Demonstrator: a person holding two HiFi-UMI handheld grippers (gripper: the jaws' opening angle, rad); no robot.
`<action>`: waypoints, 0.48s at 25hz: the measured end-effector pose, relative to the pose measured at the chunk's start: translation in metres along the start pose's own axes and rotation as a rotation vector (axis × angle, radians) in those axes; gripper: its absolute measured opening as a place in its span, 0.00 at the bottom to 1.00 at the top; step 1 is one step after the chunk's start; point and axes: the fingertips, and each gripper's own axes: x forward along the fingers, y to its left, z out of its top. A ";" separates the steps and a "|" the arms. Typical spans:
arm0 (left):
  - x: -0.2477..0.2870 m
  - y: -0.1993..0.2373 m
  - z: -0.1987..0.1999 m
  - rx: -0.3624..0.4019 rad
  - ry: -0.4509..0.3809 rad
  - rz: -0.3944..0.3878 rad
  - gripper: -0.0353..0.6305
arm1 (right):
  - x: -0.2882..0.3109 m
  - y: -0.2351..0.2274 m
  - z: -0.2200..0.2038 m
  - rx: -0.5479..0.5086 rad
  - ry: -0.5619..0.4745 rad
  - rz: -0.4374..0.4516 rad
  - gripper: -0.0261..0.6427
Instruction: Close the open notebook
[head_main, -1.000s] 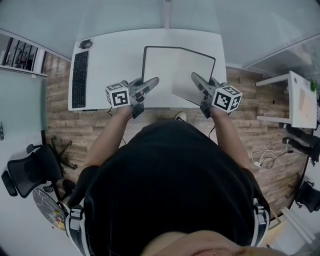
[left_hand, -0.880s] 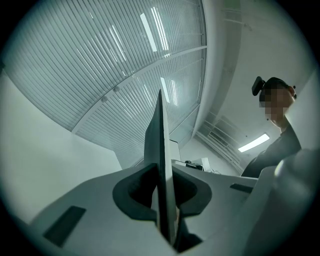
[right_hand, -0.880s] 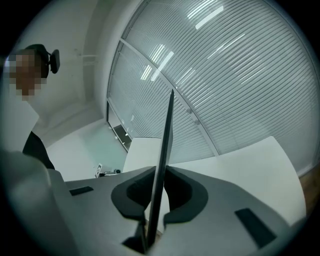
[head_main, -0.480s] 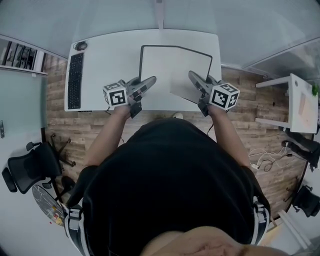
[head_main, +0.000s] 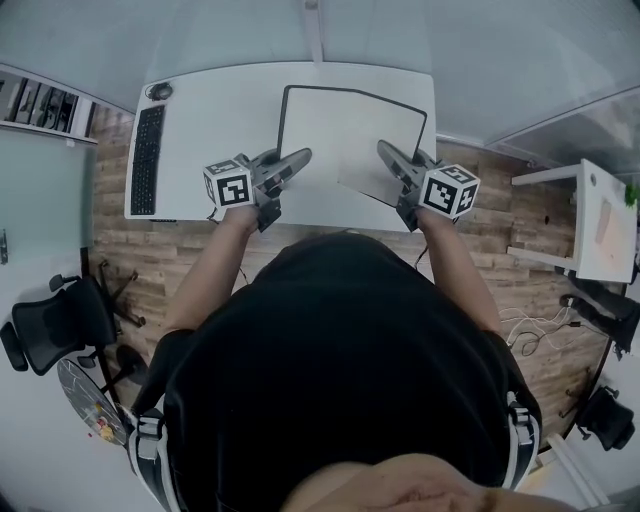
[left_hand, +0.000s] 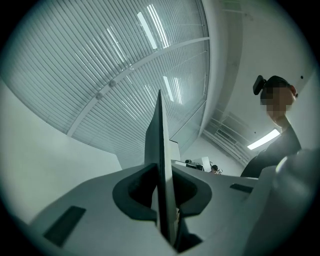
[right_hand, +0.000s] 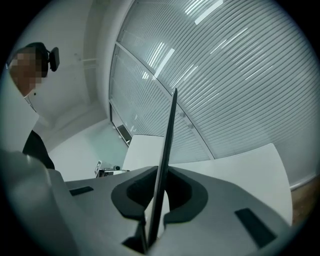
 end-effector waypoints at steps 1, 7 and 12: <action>0.000 -0.001 0.001 0.003 -0.002 0.003 0.14 | 0.000 0.000 0.002 -0.002 -0.002 0.004 0.13; -0.001 -0.004 0.002 0.010 0.000 0.012 0.14 | 0.000 0.006 0.003 0.008 -0.006 0.025 0.13; -0.002 0.000 0.001 -0.005 -0.007 0.011 0.14 | 0.004 0.001 0.002 0.025 0.005 0.025 0.13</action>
